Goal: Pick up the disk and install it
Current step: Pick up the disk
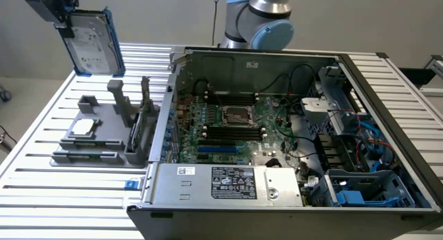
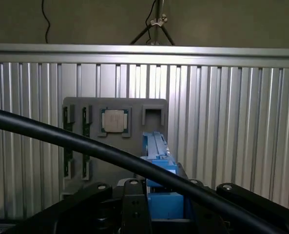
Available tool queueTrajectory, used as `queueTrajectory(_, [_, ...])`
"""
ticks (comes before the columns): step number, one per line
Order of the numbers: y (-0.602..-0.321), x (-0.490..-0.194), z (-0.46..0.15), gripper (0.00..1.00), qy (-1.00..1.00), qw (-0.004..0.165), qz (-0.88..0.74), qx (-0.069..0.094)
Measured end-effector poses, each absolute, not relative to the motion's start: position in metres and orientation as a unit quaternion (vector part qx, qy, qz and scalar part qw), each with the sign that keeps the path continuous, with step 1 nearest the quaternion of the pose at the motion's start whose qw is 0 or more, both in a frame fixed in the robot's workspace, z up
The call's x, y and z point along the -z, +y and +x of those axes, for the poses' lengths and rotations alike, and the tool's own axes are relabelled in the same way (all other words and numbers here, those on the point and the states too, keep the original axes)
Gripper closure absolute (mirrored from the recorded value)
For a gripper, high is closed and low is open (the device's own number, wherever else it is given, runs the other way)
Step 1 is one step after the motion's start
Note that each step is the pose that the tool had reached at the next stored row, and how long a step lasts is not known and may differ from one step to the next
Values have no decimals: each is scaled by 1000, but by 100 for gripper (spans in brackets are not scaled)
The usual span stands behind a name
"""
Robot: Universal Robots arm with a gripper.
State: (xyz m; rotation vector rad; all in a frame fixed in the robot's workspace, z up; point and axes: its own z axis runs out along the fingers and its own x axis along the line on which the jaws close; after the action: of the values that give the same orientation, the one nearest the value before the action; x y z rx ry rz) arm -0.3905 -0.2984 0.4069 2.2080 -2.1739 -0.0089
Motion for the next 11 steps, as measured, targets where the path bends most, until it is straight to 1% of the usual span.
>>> queueTrajectory(11, [-299, -457, -340, 67, -701, 26, 712, 7])
